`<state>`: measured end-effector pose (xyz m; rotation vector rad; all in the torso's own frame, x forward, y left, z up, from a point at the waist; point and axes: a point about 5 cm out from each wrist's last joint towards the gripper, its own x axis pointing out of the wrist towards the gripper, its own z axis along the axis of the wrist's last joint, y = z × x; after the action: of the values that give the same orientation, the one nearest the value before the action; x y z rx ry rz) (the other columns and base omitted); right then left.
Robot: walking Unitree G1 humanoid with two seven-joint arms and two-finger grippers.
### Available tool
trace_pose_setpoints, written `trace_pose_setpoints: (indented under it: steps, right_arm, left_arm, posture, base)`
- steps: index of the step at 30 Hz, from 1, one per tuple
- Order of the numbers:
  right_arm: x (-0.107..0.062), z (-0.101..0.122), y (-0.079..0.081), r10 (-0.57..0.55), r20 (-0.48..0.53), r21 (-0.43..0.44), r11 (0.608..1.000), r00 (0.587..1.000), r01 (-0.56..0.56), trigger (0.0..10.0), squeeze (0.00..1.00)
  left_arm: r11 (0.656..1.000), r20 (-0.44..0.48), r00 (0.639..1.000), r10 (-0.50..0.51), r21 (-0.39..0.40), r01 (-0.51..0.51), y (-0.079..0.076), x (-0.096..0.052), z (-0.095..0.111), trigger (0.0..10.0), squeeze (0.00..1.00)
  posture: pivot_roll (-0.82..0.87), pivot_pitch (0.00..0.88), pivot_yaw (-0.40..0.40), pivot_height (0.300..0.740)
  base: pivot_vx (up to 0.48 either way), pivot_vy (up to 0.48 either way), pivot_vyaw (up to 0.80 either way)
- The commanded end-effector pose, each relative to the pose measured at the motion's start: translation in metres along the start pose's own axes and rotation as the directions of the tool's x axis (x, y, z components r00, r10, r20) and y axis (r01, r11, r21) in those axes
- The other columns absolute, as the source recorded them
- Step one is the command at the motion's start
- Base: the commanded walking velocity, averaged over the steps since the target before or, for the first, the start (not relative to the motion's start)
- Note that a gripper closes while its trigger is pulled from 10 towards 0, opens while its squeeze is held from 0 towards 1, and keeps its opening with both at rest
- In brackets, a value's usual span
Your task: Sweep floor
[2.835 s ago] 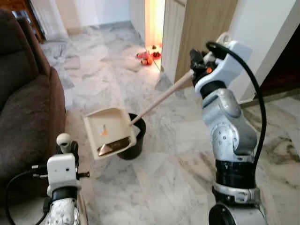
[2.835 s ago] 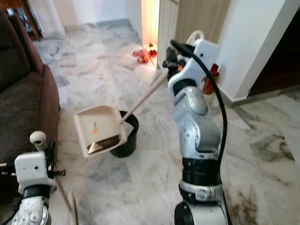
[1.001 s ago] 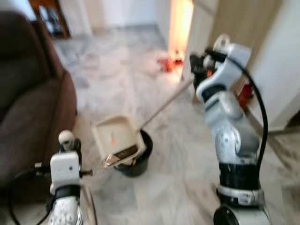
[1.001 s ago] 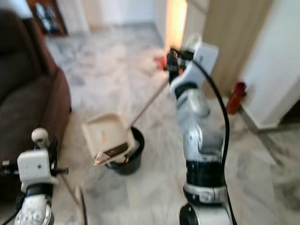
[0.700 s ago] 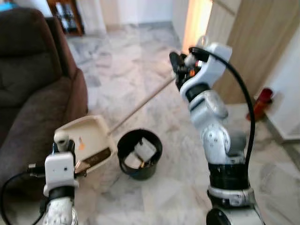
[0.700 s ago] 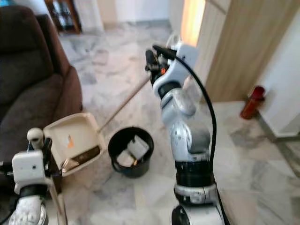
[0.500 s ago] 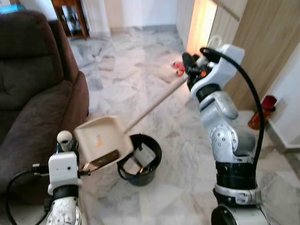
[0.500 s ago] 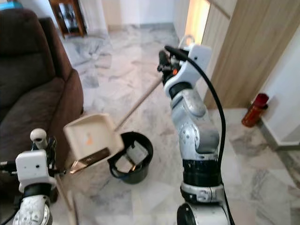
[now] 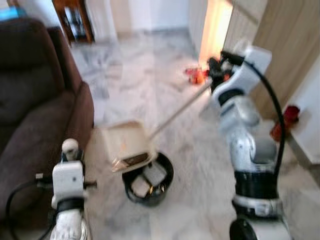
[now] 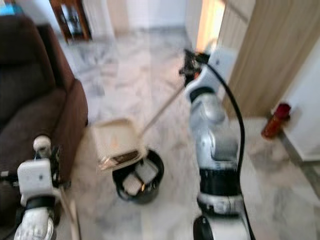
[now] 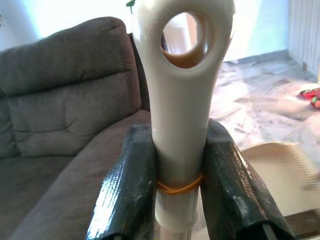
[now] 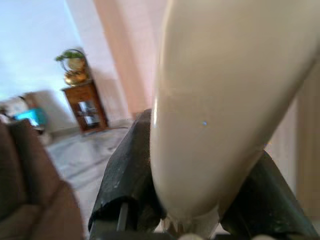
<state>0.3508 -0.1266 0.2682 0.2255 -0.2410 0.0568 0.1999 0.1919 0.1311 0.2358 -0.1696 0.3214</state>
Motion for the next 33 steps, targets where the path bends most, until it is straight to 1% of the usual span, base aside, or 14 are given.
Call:
trace_pose_setpoints:
  steps: [1, 5, 8, 14, 18, 23, 28, 32, 33]
  right_arm:
    - [-0.001, 0.013, 0.018, 0.076, 0.07, 0.034, 0.996, 0.995, -0.079, 10.0, 0.0]
    - [0.001, 0.01, 0.018, 0.096, 0.058, 0.037, 0.994, 0.994, -0.099, 10.0, 0.0]
    - [0.001, 0.01, 0.022, 0.143, 0.058, 0.025, 0.989, 0.988, -0.145, 10.0, 0.0]
    - [0.001, 0.01, 0.023, 0.151, 0.061, 0.018, 0.988, 0.987, -0.152, 10.0, 0.0]
    - [0.001, 0.012, 0.024, 0.168, 0.082, 0.024, 0.985, 0.982, -0.171, 10.0, 0.0]
    - [-0.003, 0.019, 0.032, 0.241, 0.149, -0.028, 0.971, 0.959, -0.239, 10.0, 0.0]
    - [-0.005, 0.019, 0.034, 0.263, 0.154, -0.042, 0.965, 0.952, -0.26, 10.0, 0.0]
    - [-0.009, 0.021, 0.038, 0.328, 0.182, -0.094, 0.944, 0.927, -0.315, 10.0, 0.0]
    - [-0.011, 0.023, 0.041, 0.359, 0.19, -0.116, 0.932, 0.914, -0.342, 10.0, 0.0]
  left_arm:
    - [1.0, 0.025, 1.0, 0.005, 0.014, -0.006, 0.003, 0.002, 0.005, 10.0, 0.0]
    - [1.0, 0.026, 1.0, 0.005, 0.013, -0.005, 0.003, 0.001, 0.005, 10.0, 0.0]
    - [1.0, 0.031, 1.0, 0.002, 0.011, -0.003, 0.003, 0.001, 0.005, 10.0, 0.0]
    - [1.0, 0.031, 1.0, -0.002, 0.011, 0.001, 0.003, 0.001, 0.006, 10.0, 0.0]
    - [1.0, 0.03, 1.0, -0.004, 0.01, 0.003, 0.002, 0.001, 0.006, 10.0, 0.0]
    - [1.0, 0.03, 1.0, -0.007, 0.008, 0.006, 0.002, 0.0, 0.006, 10.0, 0.0]
    - [1.0, 0.028, 1.0, -0.008, 0.006, 0.008, 0.002, 0.0, 0.006, 10.0, 0.0]
    - [1.0, 0.027, 1.0, -0.01, 0.005, 0.009, 0.001, 0.0, 0.005, 10.0, 0.0]
    - [1.0, 0.026, 1.0, -0.01, 0.004, 0.01, 0.001, 0.0, 0.005, 10.0, 0.0]
  posture:
    - [-0.1, 0.069, 0.033, 0.74]
    - [-0.1, 0.071, 0.034, 0.74]
    - [-0.1, 0.072, 0.035, 0.74]
    - [-0.1, 0.074, 0.035, 0.74]
    - [-0.1, 0.075, 0.035, 0.74]
    - [-0.1, 0.076, 0.035, 0.74]
    - [-0.1, 0.078, 0.035, 0.74]
    - [-0.1, 0.081, 0.035, 0.74]
    - [-0.1, 0.082, 0.035, 0.74]
  base:
    - [0.3, 0.0, 0.0]
    - [0.293, 0.0, 0.0]
    - [0.0, 0.0, 0.0]
    - [0.0, 0.0, 0.0]
    - [0.0, 0.0, 0.0]
    - [0.0, 0.0, 0.0]
    - [0.0, 0.0, 0.0]
    - [0.0, 0.0, 0.0]
    - [0.0, 0.0, 0.0]
